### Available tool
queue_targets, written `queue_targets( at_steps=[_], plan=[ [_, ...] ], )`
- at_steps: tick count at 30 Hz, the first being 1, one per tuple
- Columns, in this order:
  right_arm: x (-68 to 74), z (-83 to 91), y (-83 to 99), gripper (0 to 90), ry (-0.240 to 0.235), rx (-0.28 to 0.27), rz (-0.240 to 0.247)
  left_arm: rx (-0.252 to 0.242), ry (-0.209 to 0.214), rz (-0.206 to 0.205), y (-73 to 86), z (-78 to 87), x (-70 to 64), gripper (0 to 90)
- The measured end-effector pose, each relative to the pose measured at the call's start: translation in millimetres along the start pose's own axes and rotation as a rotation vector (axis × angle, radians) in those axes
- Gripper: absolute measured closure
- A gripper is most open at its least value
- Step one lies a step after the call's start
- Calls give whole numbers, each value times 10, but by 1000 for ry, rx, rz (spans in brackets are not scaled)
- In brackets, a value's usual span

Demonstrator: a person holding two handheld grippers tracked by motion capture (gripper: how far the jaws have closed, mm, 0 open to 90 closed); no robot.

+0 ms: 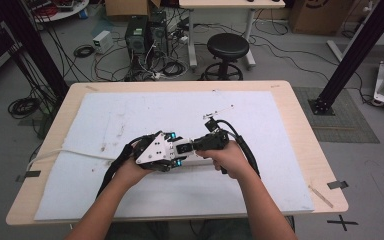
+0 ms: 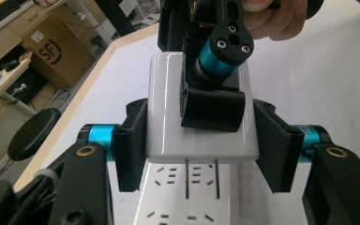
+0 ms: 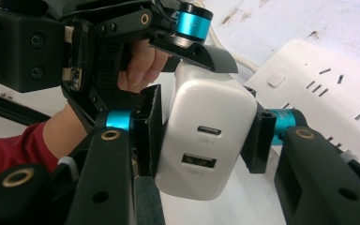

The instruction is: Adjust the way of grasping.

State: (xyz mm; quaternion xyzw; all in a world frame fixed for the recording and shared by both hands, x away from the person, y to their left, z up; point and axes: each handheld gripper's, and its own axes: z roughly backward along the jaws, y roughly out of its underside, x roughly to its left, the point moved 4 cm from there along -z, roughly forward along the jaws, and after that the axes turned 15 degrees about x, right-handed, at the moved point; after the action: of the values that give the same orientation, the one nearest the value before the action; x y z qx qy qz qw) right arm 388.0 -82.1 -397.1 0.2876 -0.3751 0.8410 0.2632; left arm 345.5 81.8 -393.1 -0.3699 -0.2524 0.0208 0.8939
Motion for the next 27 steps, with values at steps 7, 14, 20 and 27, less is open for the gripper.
queue_targets(
  at_steps=[7,14,20,27],
  plan=[
    [11,9,4,622,-7,3,2,5,-2,-2,-5,-21,-14,408],
    [18,67,8,631,17,-20,1,11,-10,76,12,15,44,204],
    [14,124,17,632,61,-31,-4,20,-8,91,20,34,50,190],
    [8,260,55,633,131,-49,-11,63,22,138,93,118,120,186]
  ],
)
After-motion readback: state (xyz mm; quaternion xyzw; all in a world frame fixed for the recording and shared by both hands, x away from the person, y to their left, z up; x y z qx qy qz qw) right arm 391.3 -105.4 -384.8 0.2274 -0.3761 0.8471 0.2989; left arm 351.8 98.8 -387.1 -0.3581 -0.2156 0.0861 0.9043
